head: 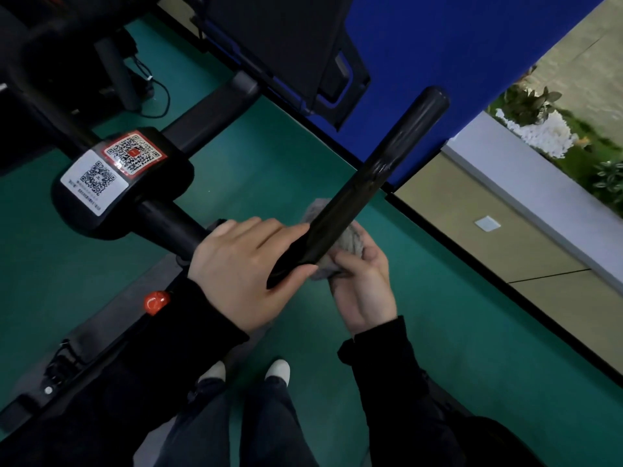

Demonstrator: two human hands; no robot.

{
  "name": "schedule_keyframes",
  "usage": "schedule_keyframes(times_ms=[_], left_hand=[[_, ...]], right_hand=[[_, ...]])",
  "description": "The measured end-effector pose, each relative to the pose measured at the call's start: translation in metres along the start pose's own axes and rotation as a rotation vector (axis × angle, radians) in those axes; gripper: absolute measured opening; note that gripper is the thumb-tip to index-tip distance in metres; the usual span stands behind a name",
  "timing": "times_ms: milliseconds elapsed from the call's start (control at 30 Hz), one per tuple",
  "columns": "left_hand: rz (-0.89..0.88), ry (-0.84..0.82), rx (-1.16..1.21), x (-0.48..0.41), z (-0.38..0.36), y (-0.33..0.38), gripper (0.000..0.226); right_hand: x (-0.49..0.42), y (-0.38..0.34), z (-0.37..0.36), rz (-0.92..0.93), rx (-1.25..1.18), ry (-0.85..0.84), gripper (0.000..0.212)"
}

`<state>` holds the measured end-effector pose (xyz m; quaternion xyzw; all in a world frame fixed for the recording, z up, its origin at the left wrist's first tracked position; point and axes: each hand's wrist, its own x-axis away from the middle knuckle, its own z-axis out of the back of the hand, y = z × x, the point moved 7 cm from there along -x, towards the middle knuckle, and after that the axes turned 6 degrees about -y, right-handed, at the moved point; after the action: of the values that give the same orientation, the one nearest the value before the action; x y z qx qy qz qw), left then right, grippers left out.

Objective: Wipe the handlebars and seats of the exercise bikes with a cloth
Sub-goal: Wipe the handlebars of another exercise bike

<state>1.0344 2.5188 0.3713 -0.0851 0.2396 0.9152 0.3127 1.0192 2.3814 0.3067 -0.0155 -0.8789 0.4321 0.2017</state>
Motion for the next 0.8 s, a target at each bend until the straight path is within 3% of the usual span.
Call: schedule_keyframes(times_ms=[233, 433, 600, 800], left_hand=[[0.016, -0.011, 0.011, -0.002, 0.002, 0.001, 0.044], [0.072, 0.011, -0.015, -0.013, 0.003, 0.007, 0.054], [0.086, -0.003, -0.059, -0.03, -0.002, 0.015, 0.051], [0.144, 0.028, -0.043, -0.032, -0.005, 0.015, 0.039]], right_hand=[[0.023, 0.011, 0.012, 0.165, 0.095, 0.2, 0.029], [0.024, -0.034, 0.016, 0.541, 0.386, 0.427, 0.024], [0.031, -0.037, 0.001, 0.732, 0.691, 0.438, 0.028], [0.011, -0.05, 0.01, 0.691, 0.588, 0.401, 0.027]])
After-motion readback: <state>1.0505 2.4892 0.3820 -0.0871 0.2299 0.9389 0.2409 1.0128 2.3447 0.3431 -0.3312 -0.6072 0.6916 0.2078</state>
